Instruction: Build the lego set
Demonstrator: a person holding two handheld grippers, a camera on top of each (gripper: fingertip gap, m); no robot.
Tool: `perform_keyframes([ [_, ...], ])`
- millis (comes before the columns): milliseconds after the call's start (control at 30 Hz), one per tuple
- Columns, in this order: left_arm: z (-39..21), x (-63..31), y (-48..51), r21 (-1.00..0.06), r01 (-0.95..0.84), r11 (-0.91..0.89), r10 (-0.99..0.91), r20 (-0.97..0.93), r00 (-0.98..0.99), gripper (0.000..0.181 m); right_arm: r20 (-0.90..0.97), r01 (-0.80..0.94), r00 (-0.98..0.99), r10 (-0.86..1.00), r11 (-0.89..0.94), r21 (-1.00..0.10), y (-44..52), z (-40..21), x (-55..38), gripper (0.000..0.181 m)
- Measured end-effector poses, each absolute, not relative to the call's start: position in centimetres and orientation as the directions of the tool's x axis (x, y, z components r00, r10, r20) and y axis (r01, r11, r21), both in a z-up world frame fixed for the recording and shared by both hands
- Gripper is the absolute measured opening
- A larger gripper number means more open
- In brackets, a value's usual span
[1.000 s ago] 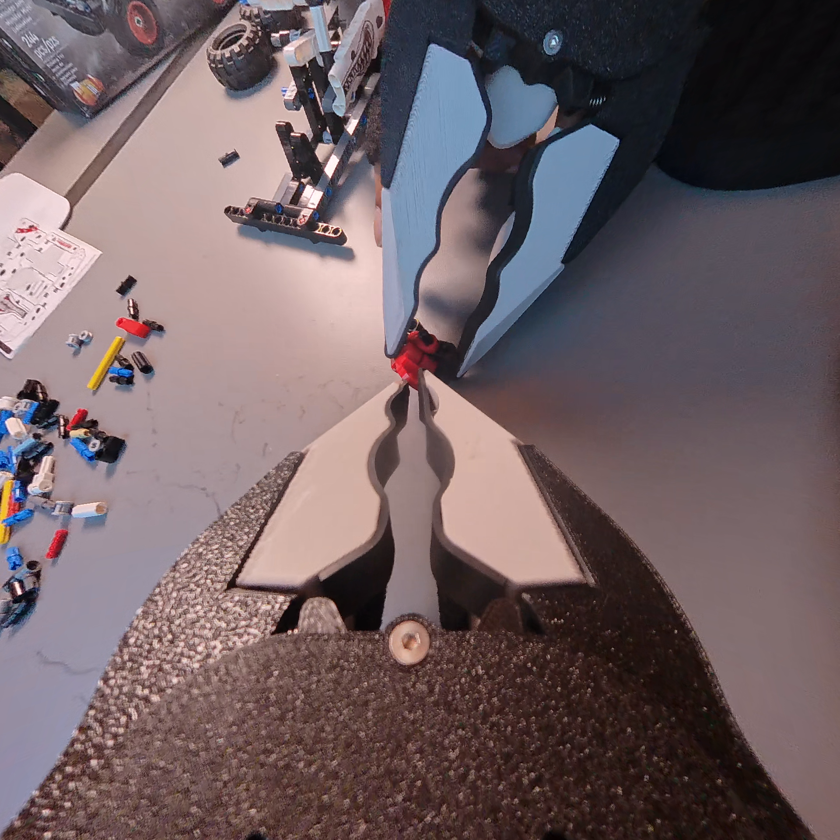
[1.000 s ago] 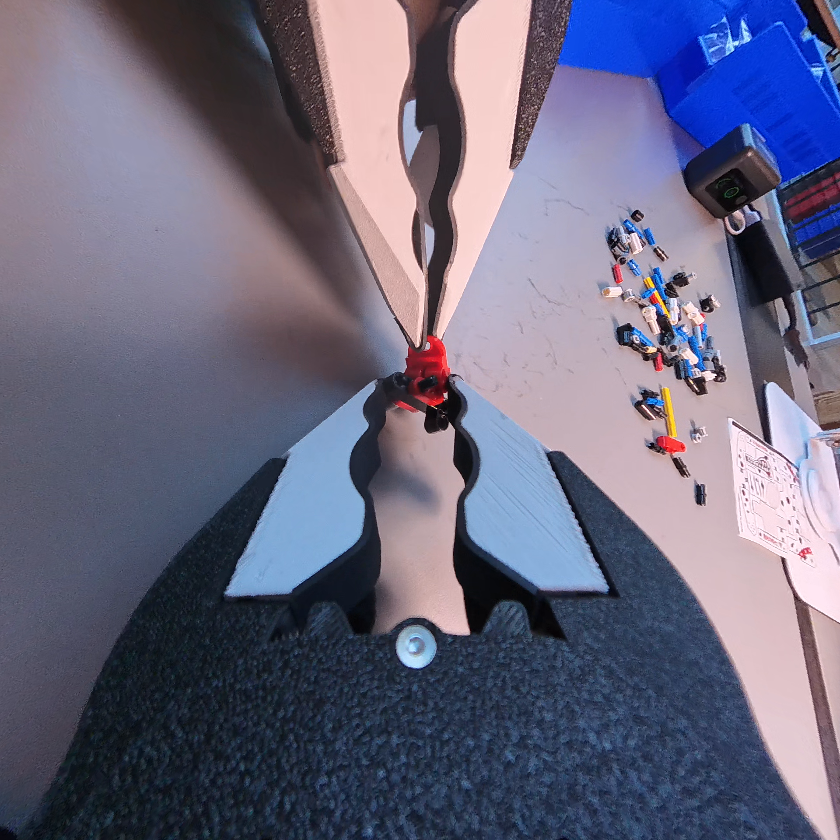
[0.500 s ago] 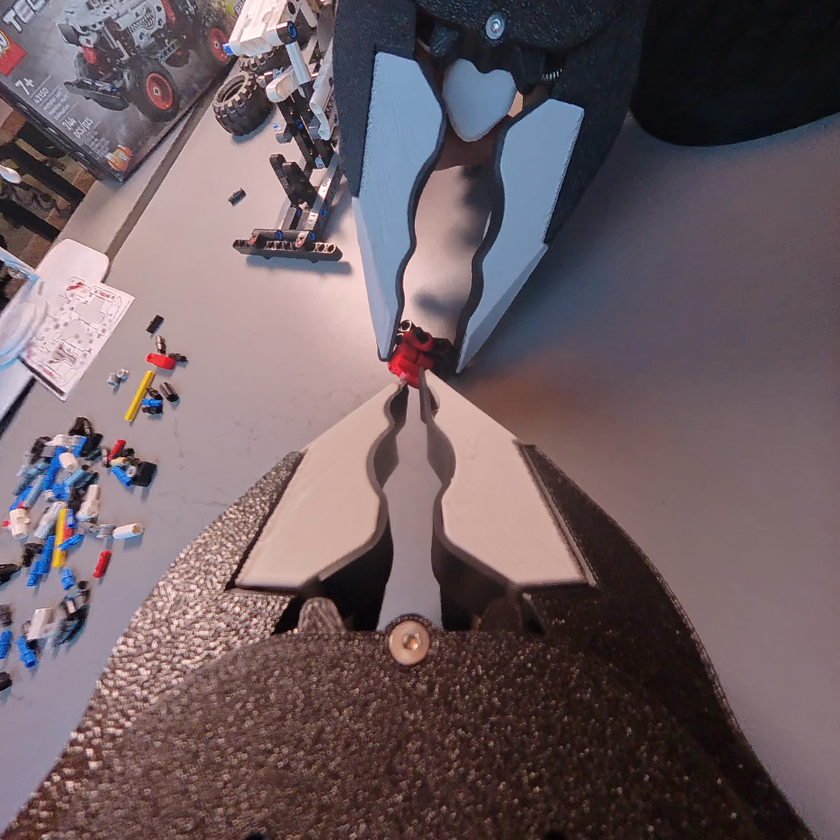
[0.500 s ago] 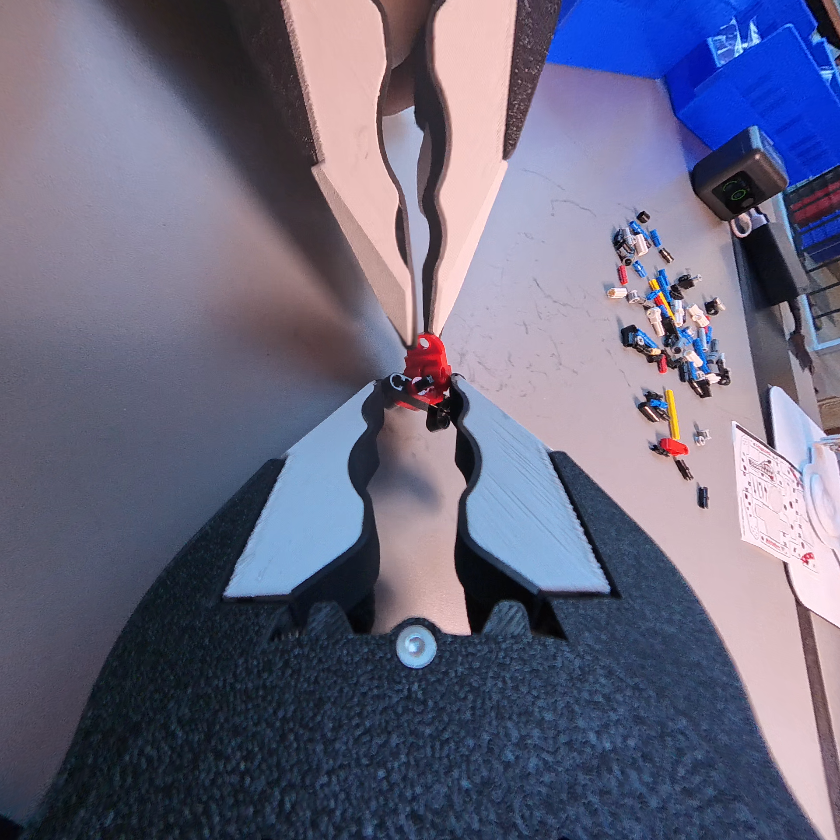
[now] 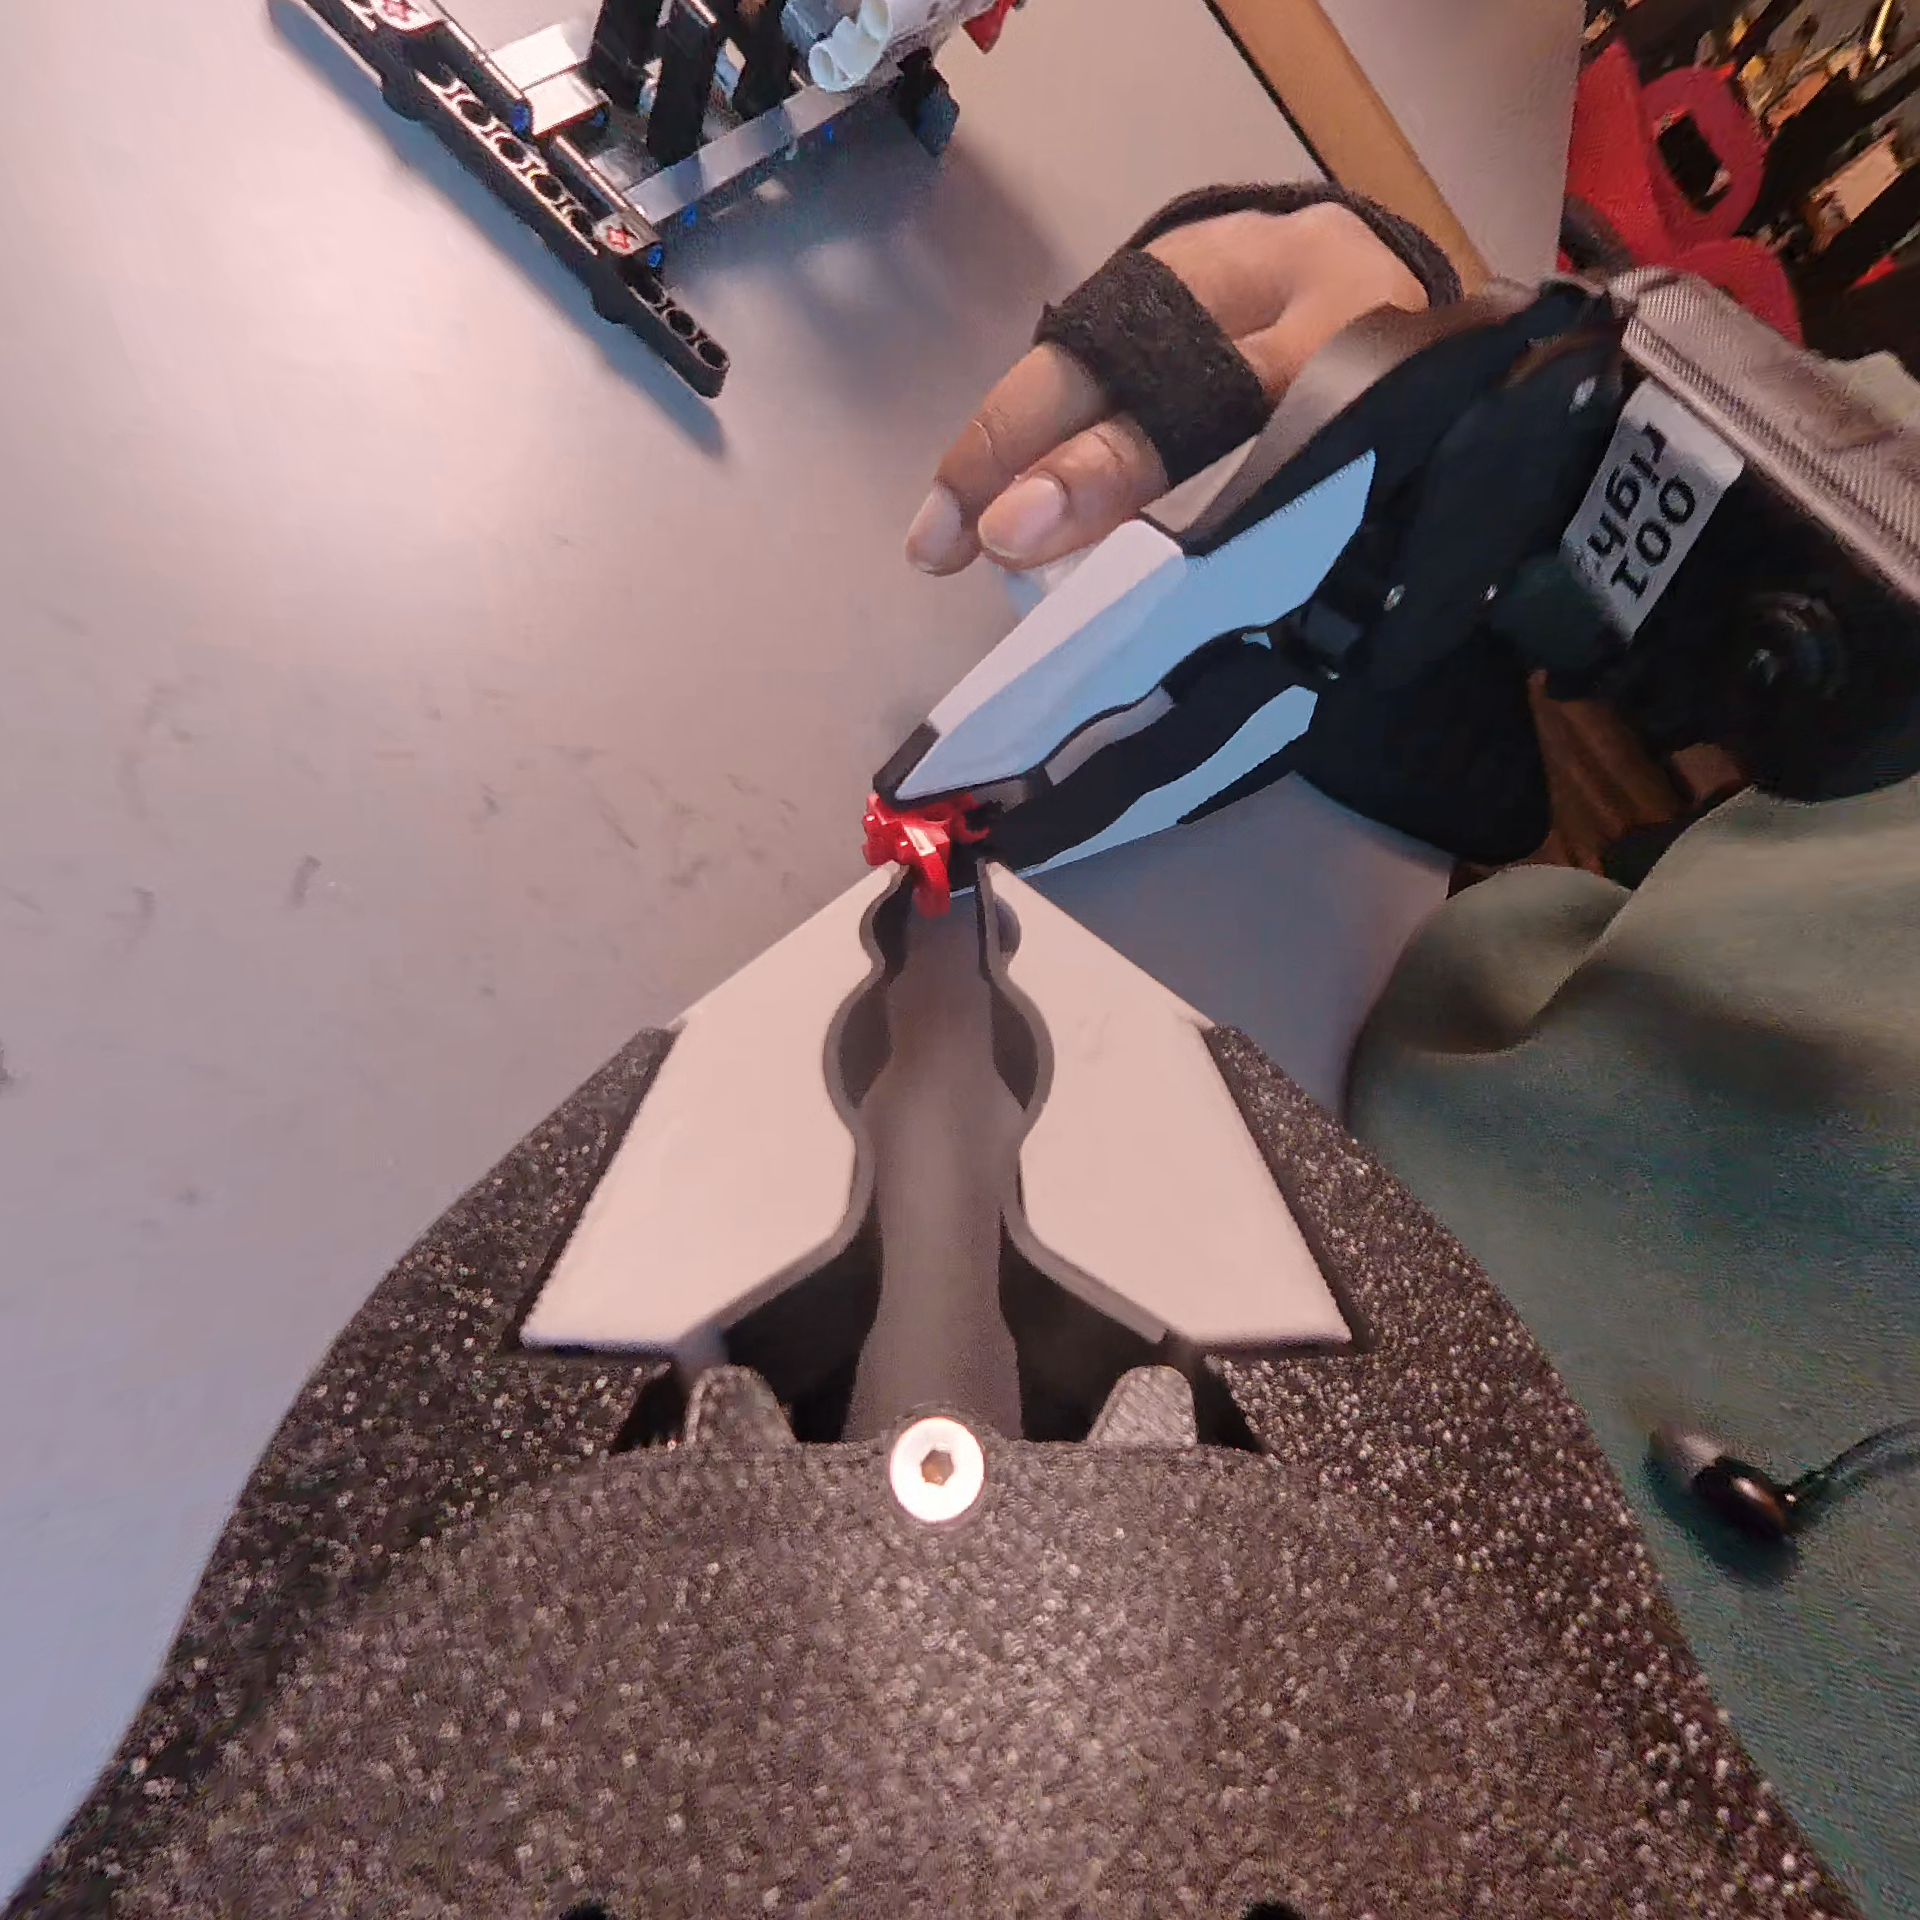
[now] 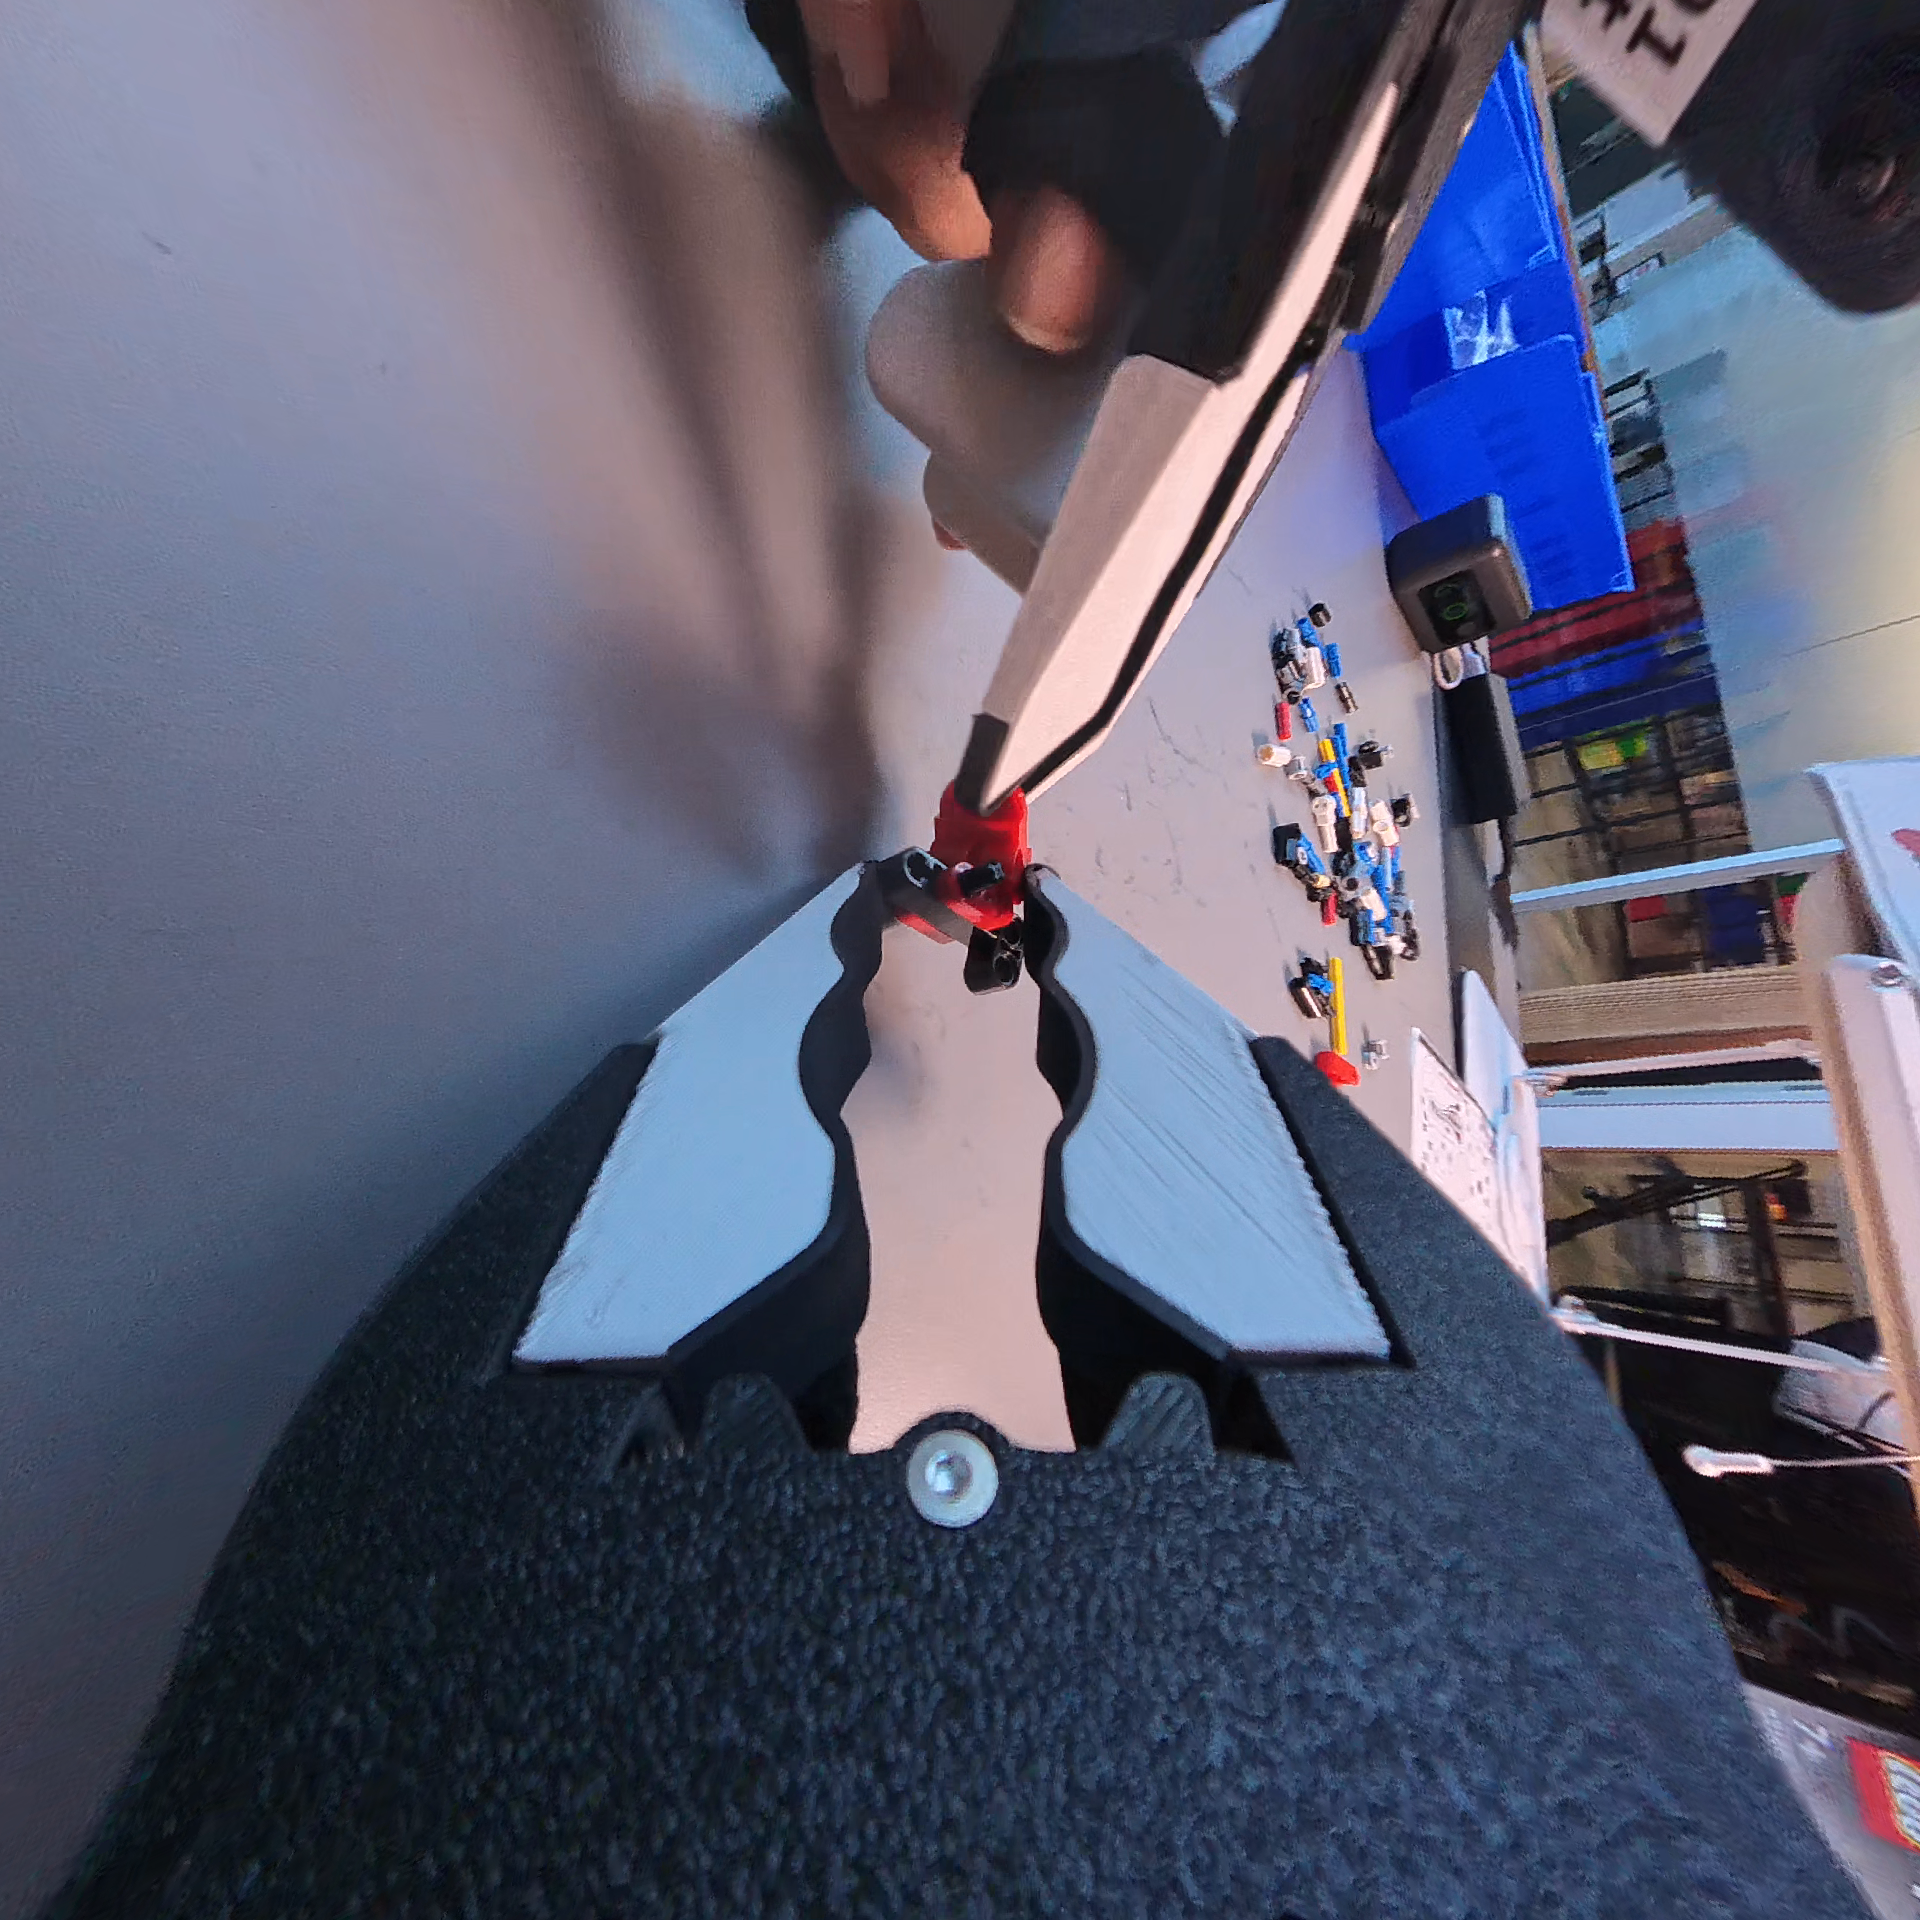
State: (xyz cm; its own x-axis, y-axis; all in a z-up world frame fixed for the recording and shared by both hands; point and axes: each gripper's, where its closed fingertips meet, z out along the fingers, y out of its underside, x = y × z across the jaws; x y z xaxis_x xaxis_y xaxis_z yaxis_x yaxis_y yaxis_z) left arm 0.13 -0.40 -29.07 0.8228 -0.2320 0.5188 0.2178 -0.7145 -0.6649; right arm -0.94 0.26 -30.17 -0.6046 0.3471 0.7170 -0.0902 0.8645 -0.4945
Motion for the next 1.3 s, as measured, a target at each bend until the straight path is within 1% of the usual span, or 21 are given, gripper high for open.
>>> perform_keyframes([
  [100,-29.2,-0.2,-0.2,-0.634,0.268,-0.725,-0.193,0.561,0.805,0.007,0.746,-0.101,-0.581,0.325,0.881,-0.463,0.3,-30.1,-1.0,0.027],
  [300,-29.3,-0.2,-0.2,-0.634,0.233,-0.737,-0.188,0.524,0.831,0.005,0.758,-0.095,-0.568,0.321,0.889,-0.448,0.4,-30.1,-1.0,0.027],
  [500,-29.5,-0.4,0.4,-0.752,0.048,-0.657,-0.226,0.257,0.94,0.004,0.662,-0.027,-0.62,0.421,0.831,-0.555,0.9,-30.3,-1.0,0.027],
  [633,-29.5,-0.4,0.5,-0.806,-0.084,-0.586,-0.215,0.054,0.975,0.004,0.635,-0.018,-0.637,0.437,0.815,-0.579,1.0,-30.3,-1.0,0.027],
  [800,-29.6,-0.4,0.5,-0.803,-0.126,-0.583,-0.192,-0.015,0.981,0.004,0.617,-0.012,-0.651,0.442,0.807,-0.591,1.0,-30.3,-0.9,0.027],
  [933,-29.8,-0.3,0.3,-0.791,-0.173,-0.587,-0.184,-0.078,0.98,0.004,0.637,-0.04,-0.644,0.424,0.813,-0.581,0.9,-30.2,-0.8,0.029],
  [967,-30.5,-0.1,0.1,-0.765,-0.197,-0.613,-0.197,-0.093,0.976,0.003,0.638,-0.056,-0.65,0.413,0.811,-0.583,0.6,-30.1,-0.6,0.024],
  [1000,-31.3,0.2,-0.1,-0.727,-0.253,-0.638,-0.225,-0.139,0.964,0.002,0.64,-0.071,-0.653,0.405,0.809,-0.584,0.1,-30.1,-0.4,0.026],
  [1033,-31.6,0.3,-0.2,-0.706,-0.303,-0.64,-0.237,-0.194,0.952,0.002,0.674,-0.096,-0.639,0.371,0.831,-0.549,0.1,-30.1,-0.4,0.026],
  [1067,-31.3,0.3,-0.1,-0.719,-0.295,-0.63,-0.227,-0.193,0.955,0.002,0.694,-0.094,-0.623,0.361,0.846,-0.524,0.4,-30.1,-0.5,0.024],
  [1100,-30.5,0.2,0.2,-0.758,-0.236,-0.608,-0.205,-0.137,0.969,0.001,0.687,-0.068,-0.618,0.383,0.844,-0.531,0.9,-30.2,-0.6,0.024],
  [1133,-30.4,0.3,0.3,-0.767,-0.184,-0.614,-0.204,-0.071,0.976,0.002,0.658,-0.05,-0.628,0.415,0.822,-0.567,1.0,-30.2,-0.5,0.024],
  [1167,-30.5,0.4,0.6,-0.764,-0.162,-0.624,-0.21,-0.036,0.977,0.002,0.65,-0.045,-0.633,0.421,0.818,-0.573,1.3,-30.2,-0.4,0.024],
  [1267,-30.5,0.5,1.2,-0.743,-0.179,-0.646,-0.231,-0.033,0.972,0.003,0.648,-0.037,-0.631,0.425,0.819,-0.573,1.8,-30.2,-0.4,0.024],
  [1300,-30.5,0.5,1.2,-0.735,-0.154,-0.661,-0.231,0.004,0.973,0.003,0.641,-0.03,-0.635,0.431,0.815,-0.579,1.9,-30.3,-0.5,0.024],
])
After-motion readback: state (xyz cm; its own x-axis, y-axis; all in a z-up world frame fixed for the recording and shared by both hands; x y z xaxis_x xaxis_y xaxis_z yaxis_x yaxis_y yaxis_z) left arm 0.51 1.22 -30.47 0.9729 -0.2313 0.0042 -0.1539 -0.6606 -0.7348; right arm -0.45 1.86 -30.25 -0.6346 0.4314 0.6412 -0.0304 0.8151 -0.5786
